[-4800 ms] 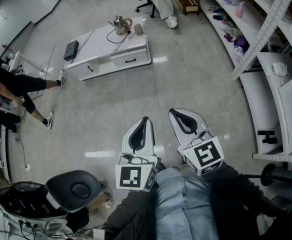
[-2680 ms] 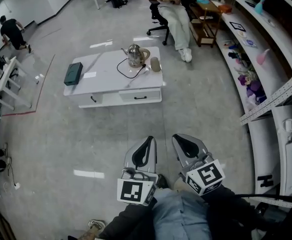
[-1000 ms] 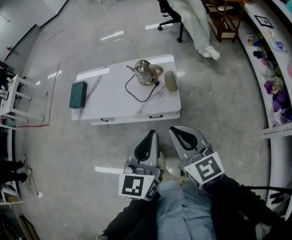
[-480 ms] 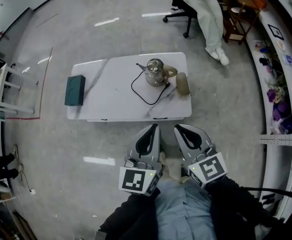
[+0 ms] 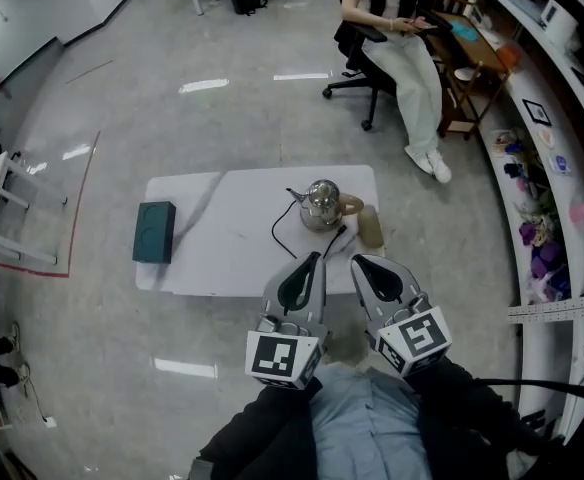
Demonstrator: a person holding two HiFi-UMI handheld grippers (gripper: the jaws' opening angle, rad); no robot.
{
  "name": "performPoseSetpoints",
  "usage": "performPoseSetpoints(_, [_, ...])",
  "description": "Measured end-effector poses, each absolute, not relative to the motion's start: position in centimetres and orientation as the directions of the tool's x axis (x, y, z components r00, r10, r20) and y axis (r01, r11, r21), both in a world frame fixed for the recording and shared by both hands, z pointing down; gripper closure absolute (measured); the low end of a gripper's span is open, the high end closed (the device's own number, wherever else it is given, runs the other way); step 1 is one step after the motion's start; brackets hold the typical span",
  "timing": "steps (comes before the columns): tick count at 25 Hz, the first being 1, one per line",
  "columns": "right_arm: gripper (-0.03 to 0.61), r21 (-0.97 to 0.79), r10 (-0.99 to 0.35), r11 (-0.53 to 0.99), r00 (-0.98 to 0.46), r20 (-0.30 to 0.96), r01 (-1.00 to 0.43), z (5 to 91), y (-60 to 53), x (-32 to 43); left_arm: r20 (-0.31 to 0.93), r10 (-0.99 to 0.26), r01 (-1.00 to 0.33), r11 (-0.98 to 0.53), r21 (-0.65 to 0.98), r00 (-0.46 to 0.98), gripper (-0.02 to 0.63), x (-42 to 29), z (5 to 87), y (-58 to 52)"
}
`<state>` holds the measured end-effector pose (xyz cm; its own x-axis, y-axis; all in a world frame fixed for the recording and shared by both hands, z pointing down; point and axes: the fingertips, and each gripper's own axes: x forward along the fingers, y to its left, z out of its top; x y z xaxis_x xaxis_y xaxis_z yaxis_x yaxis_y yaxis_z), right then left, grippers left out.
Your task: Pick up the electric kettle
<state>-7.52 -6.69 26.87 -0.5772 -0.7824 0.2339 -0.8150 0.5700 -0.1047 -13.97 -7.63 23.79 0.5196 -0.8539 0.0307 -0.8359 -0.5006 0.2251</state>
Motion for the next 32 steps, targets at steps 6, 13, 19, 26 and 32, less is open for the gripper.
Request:
performPoseSetpoints(6, [0.554, -0.093, -0.817, 0.528, -0.534, 0.215, -0.844, 25.8, -9.0, -7.2, 0.017, -0.829, -0.809, -0.54, 0.231, 0.558, 0.612, -13.9, 22.8, -10.2])
performPoseSetpoints(13, [0.554, -0.125, -0.844, 0.474, -0.49, 0.217, -0.872, 27.3, -11.7, -5.5, 0.07, -0.805, -0.795, -0.562, 0.227, 0.589, 0.612, -12.7, 24.6, -12.7])
performPoseSetpoints(19, [0.553, -0.141, -0.842, 0.469, -0.49, 0.227, -0.872, 29.1, -14.5, -4.8, 0.118, -0.805, -0.804, -0.546, 0.234, 0.581, 0.612, -11.9, 25.8, -15.3])
performPoseSetpoints(26, [0.552, -0.163, -0.833, 0.461, -0.489, 0.261, -0.872, 31.5, -17.6, -3.8, 0.174, -0.793, -0.807, -0.542, 0.236, 0.584, 0.612, -10.3, 28.5, -18.2])
performPoseSetpoints(32, [0.552, -0.167, -0.827, 0.459, -0.489, 0.278, -0.872, 33.6, -19.3, -3.1, 0.184, -0.796, -0.812, -0.533, 0.237, 0.576, 0.612, -9.8, 30.6, -20.1])
